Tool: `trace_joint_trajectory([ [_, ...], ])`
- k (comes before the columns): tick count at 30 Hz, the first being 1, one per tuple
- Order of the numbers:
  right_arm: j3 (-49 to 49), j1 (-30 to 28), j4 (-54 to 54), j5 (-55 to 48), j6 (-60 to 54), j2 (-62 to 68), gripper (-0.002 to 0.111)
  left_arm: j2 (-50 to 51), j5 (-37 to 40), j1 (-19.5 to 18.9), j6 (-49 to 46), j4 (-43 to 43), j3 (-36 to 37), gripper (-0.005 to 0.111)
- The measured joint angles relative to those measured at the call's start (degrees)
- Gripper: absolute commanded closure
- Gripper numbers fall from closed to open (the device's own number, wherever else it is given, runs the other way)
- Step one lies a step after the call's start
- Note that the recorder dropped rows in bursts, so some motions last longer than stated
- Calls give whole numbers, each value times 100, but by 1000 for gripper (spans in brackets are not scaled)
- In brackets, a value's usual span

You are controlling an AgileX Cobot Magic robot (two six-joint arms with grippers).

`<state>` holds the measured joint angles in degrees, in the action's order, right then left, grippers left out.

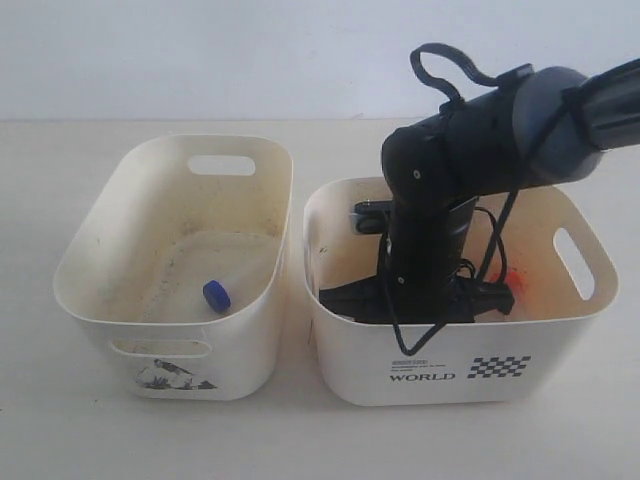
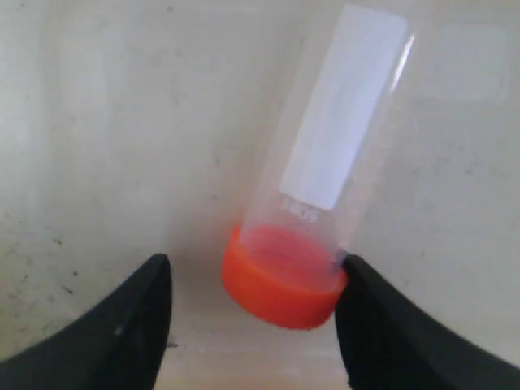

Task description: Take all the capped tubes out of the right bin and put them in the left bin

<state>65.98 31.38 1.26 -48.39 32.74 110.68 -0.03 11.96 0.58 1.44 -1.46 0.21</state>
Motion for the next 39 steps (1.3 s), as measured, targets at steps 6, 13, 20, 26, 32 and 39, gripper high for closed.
trace_joint_trajectory([
  [6,0,0,62,15,12,0,108,0,0,0,0,0,0,102],
  [13,0,0,62,27,12,-284,108,0,0,0,0,0,0,102],
  [20,0,0,62,39,12,-957,108,0,0,0,0,0,0,102],
  [26,0,0,-77,29,12,-1534,108,0,0,0,0,0,0,102],
  [32,0,0,-231,18,37,-1921,108,0,0,0,0,0,0,102],
  [39,0,0,-418,-254,490,-1923,101,0,0,0,0,0,0,102],
])
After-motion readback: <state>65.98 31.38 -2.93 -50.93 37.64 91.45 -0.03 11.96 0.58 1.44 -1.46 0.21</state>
